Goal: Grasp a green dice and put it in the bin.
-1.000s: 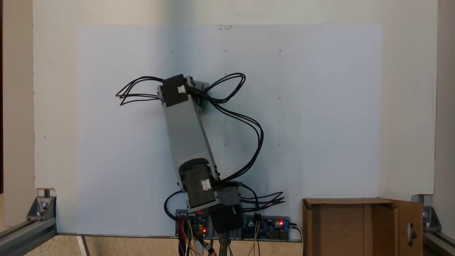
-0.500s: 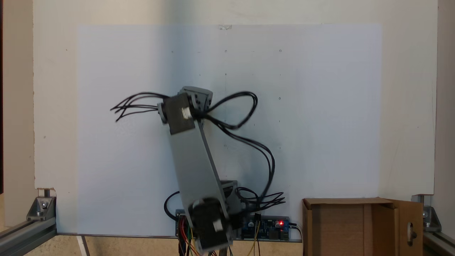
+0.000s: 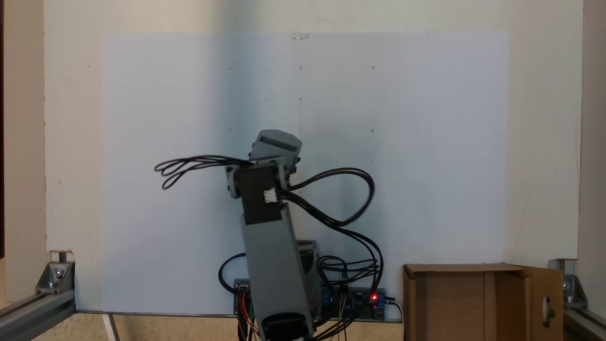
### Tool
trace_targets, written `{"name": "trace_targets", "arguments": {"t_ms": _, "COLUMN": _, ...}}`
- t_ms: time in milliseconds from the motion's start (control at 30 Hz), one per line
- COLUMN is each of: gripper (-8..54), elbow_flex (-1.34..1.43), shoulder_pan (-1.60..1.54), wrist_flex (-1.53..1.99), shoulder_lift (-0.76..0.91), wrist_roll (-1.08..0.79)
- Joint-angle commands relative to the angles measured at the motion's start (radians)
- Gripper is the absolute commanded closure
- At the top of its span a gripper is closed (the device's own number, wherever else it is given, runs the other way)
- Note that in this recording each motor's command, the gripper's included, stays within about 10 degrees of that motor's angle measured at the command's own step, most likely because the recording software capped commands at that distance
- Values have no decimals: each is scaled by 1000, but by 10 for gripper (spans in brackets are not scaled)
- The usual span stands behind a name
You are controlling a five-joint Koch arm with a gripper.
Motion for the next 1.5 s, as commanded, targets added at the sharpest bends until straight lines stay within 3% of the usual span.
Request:
{"name": "trace_targets", "arguments": {"t_ms": 0, "gripper": 336, "elbow_flex": -133, "shoulder_pan": 72, "wrist_flex": 25, "shoulder_lift": 26, "wrist_roll": -94}}
{"name": "trace_targets", "arguments": {"t_ms": 500, "gripper": 336, "elbow_flex": -422, "shoulder_pan": 690, "wrist_flex": -78, "shoulder_lift": -196, "wrist_roll": -273}}
{"name": "trace_targets", "arguments": {"t_ms": 767, "gripper": 336, "elbow_flex": -431, "shoulder_pan": 1015, "wrist_flex": -106, "shoulder_lift": -190, "wrist_roll": -334}}
{"name": "trace_targets", "arguments": {"t_ms": 1300, "gripper": 336, "elbow_flex": -434, "shoulder_pan": 1753, "wrist_flex": -158, "shoulder_lift": -196, "wrist_roll": -690}}
{"name": "trace_targets", "arguments": {"t_ms": 1467, "gripper": 336, "elbow_flex": -434, "shoulder_pan": 1908, "wrist_flex": -178, "shoulder_lift": -313, "wrist_roll": -833}}
